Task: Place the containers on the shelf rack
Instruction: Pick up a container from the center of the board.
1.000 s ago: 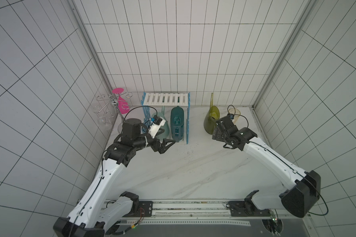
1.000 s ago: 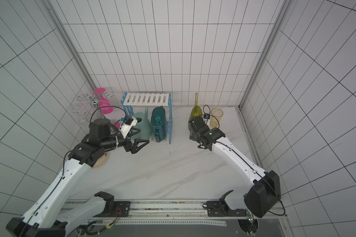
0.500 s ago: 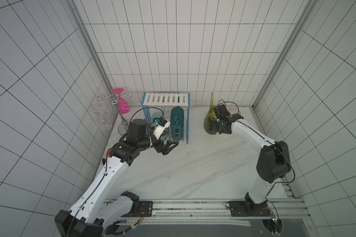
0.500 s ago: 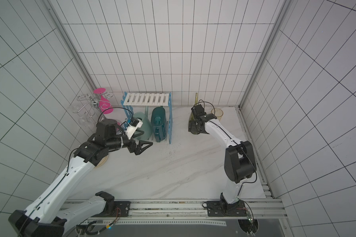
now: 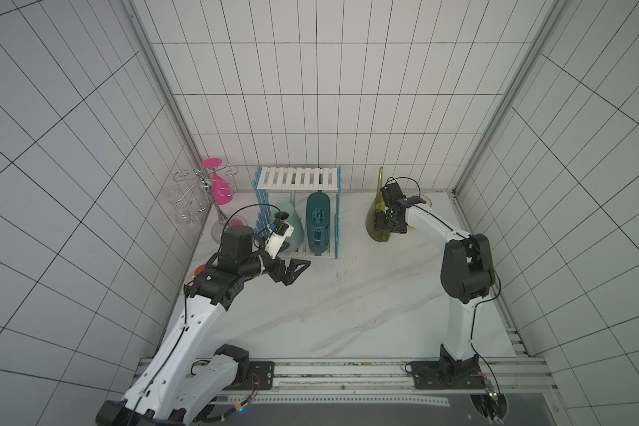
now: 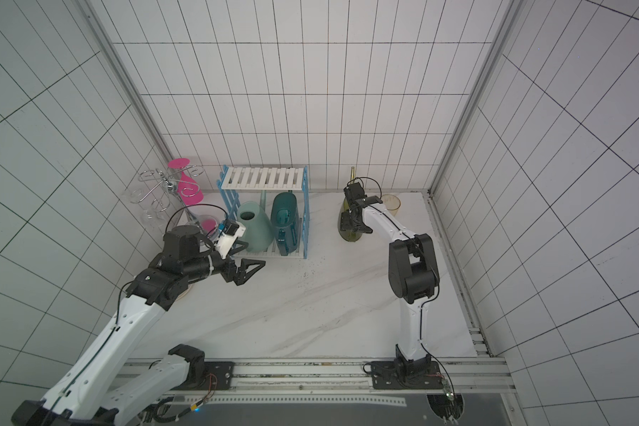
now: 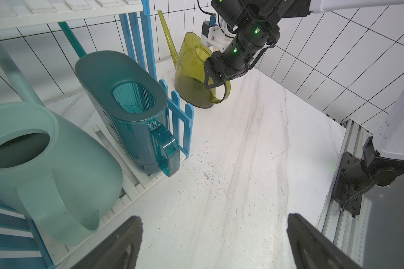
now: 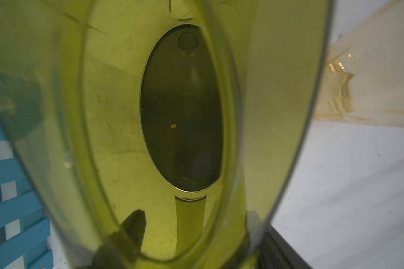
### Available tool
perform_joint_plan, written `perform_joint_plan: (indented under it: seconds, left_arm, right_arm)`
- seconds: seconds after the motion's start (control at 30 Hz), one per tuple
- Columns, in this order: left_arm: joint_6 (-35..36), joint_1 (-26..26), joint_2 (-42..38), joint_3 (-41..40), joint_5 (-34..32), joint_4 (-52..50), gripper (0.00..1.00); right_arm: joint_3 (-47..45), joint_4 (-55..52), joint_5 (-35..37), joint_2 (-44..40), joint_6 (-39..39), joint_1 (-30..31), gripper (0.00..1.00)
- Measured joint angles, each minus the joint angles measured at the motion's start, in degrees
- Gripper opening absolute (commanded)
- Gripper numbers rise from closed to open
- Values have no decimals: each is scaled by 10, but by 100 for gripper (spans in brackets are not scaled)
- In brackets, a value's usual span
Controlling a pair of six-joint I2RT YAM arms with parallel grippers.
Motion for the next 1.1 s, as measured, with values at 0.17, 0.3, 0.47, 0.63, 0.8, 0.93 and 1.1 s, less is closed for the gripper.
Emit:
perform_joint_plan:
  seconds: [0.17, 0.3, 0.47, 0.63, 0.8, 0.93, 1.1]
  left_arm:
    - [0, 1, -2, 0, 0, 0, 99]
    - [0, 1, -2, -3, 2, 3, 99]
    - [1, 1, -2, -10, 1, 3, 99]
    - [5, 1, -4, -15, -1, 0, 99]
    - [7, 1, -8, -19, -3, -1, 99]
    - [8, 2, -10, -20, -3, -1, 99]
    - [6, 5, -10, -20, -3, 0, 99]
  right_arm:
    - [6, -1, -5, 0, -3, 0, 36]
    - [5, -2, -7, 0, -3, 0, 20]
    - [-2, 2, -5, -3, -2, 0, 0]
    - [-21, -1, 0, -24, -2, 6, 0]
    - [-38, -13, 16, -66, -1, 25, 0]
    - [-63, -16, 29, -114, 5, 53, 0]
    - [-94, -23, 42, -184, 17, 84, 0]
